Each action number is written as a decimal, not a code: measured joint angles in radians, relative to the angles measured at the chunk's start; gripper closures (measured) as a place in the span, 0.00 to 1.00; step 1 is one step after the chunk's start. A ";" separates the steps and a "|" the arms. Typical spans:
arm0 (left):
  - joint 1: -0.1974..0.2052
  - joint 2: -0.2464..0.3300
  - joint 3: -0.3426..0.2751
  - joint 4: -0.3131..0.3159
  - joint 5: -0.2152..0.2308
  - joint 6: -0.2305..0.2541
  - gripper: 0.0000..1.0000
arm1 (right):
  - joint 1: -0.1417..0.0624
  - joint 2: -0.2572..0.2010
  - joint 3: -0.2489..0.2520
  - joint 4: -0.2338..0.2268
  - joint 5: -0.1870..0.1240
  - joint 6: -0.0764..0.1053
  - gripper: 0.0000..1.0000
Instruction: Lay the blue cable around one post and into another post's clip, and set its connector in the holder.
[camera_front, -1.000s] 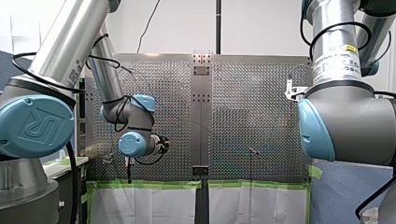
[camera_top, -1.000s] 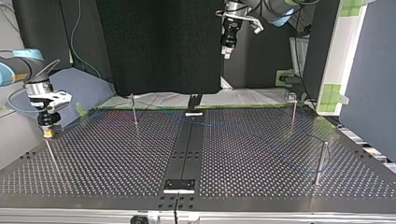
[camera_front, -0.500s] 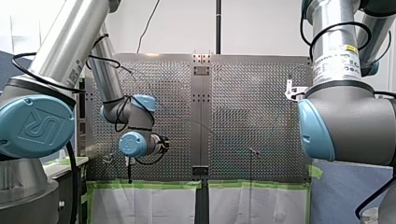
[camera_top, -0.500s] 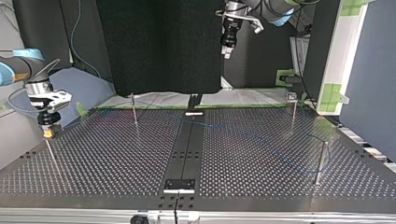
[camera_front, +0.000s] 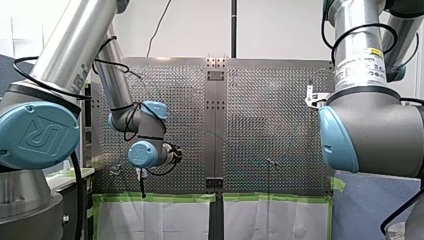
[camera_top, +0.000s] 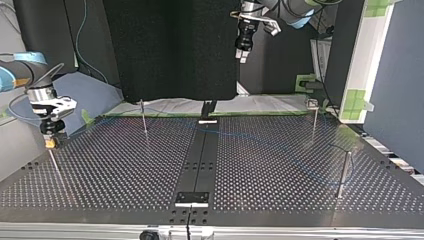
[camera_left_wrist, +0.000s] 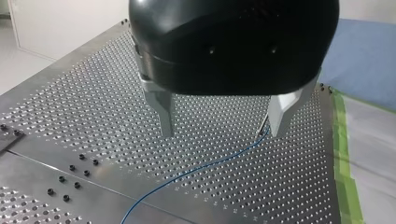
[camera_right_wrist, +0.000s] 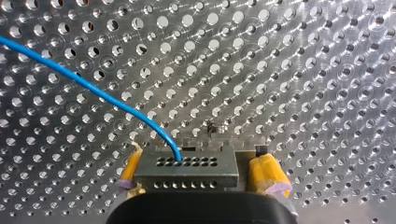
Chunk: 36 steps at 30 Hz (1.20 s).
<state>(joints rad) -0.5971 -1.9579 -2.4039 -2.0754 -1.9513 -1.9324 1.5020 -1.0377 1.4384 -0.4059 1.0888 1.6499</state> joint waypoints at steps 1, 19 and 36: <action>-0.001 0.000 0.000 -0.002 0.001 -0.002 0.00 | 0.000 0.000 0.000 0.000 0.000 0.000 0.00; -0.005 0.000 0.001 -0.047 0.034 -0.010 0.00 | 0.000 0.000 0.000 0.000 0.000 0.000 0.00; -0.012 0.001 0.001 -0.052 0.046 -0.009 0.00 | 0.000 0.000 0.000 0.000 0.000 0.000 0.00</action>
<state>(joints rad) -0.6096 -1.9573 -2.4033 -2.1273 -1.9053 -1.9418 1.5021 -1.0377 1.4385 -0.4058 1.0887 1.6499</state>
